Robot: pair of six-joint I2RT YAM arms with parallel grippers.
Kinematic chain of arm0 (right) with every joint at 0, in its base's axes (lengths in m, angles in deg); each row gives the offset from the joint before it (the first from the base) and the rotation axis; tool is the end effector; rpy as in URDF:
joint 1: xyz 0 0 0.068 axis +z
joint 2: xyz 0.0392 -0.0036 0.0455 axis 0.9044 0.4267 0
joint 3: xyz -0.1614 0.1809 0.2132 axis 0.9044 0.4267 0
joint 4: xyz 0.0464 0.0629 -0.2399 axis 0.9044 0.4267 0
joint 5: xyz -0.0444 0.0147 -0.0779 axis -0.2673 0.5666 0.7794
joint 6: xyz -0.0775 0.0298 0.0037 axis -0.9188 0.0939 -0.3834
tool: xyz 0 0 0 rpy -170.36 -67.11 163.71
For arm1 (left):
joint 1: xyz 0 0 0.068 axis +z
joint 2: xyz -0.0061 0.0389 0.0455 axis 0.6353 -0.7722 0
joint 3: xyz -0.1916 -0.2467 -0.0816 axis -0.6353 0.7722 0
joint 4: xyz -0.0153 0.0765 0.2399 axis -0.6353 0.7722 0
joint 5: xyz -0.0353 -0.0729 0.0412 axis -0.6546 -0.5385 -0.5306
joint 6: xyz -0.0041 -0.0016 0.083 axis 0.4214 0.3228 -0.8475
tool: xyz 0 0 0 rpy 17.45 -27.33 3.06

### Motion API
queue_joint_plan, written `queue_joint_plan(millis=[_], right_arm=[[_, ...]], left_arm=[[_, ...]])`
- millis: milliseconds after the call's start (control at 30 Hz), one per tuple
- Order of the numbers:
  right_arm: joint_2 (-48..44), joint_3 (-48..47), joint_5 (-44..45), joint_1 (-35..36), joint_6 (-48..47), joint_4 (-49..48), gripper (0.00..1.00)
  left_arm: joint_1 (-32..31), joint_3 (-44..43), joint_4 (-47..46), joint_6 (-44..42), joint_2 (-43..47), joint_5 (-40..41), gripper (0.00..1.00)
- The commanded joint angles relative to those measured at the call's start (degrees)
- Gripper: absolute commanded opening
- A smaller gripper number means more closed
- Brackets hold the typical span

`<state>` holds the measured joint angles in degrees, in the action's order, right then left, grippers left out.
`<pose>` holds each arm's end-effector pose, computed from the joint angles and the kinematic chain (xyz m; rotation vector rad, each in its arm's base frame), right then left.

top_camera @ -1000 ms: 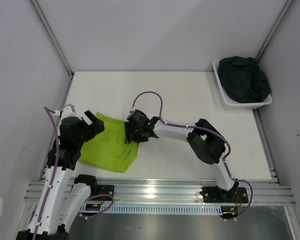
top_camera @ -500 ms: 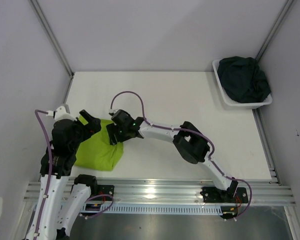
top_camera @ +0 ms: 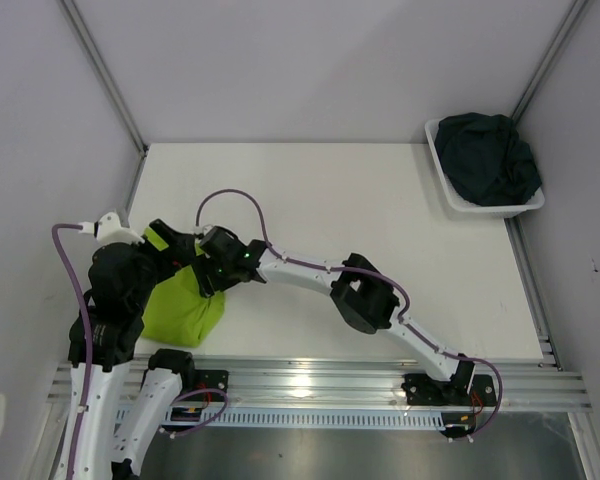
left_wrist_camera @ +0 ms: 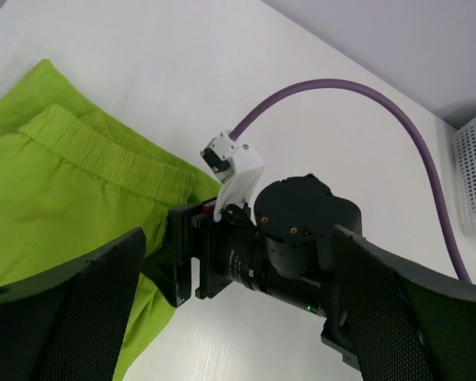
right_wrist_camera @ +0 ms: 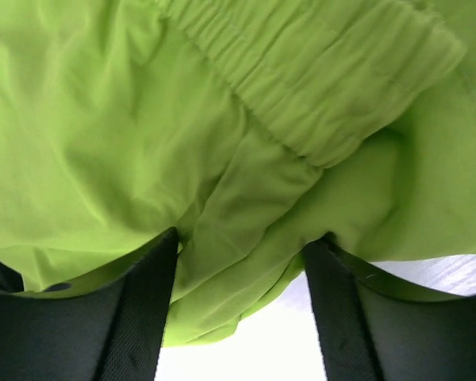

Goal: Fold and stack the shorts
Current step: Neatly place the folded shorts to the corner, then grab the shorts from the pile

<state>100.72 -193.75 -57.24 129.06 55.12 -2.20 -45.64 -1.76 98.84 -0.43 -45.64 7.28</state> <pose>0.2611 0.5578 0.1728 -0.8618 2.3932 0.8112 0.0785 0.0022 0.3703 -0.5174 1.8688 -0.2977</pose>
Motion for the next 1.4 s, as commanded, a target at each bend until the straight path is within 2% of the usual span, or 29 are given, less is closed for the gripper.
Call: queue_joint_plan(millis=[0,67,167,467,667,867,933,1067,1133,1267,1367], right_arm=[[1.7,-2.5,2.1,-2.0,1.2,3.3,0.65],[1.8,-2.3,2.4,-3.3,1.5,3.0,0.56],[1.6,-2.1,2.8,-4.7,1.6,2.6,0.56],[1.3,-3.9,1.2,-5.3,-1.8,2.0,0.71],[-9.8,3.4,0.6,-6.0,-3.1,-0.7,0.79],[-23.7,11.7,2.6,-7.8,-2.6,-1.2,0.79],[-30.0,17.3,4.0,-8.9,-2.5,-1.3,0.79],[-41.5,27.4,7.8,-15.2,-2.8,-0.5,0.79],[-45.5,31.4,8.6,-18.6,-3.3,0.8,0.79],[-52.9,32.8,9.5,-28.7,-4.6,7.3,0.81],[-54.2,31.9,11.7,-39.7,-4.9,10.5,0.80]], left_arm=[[0.2,-2.1,0.7,-2.0,0.1,-0.9,0.99],[0.1,-2.0,0.6,-2.2,0.0,-1.1,0.99],[0.2,-1.9,0.4,-2.3,-0.3,-1.1,0.99],[0.2,-1.3,-0.7,-2.5,-1.4,-1.7,0.99],[0.2,-1.6,-1.1,-2.5,-2.4,-2.8,0.99],[0.2,-4.2,-0.5,-2.4,-3.0,-2.5,0.99],[0.2,-4.2,-1.6,-2.4,-2.9,-3.9,0.99],[0.2,-1.0,-5.4,-2.5,-3.1,-11.8,0.99],[0.2,1.9,-8.0,-1.9,-3.3,-13.3,0.99],[0.1,5.5,-11.4,-0.2,-5.6,-14.4,0.99],[-0.1,7.8,-14.3,0.9,-7.5,-14.8,0.99]])
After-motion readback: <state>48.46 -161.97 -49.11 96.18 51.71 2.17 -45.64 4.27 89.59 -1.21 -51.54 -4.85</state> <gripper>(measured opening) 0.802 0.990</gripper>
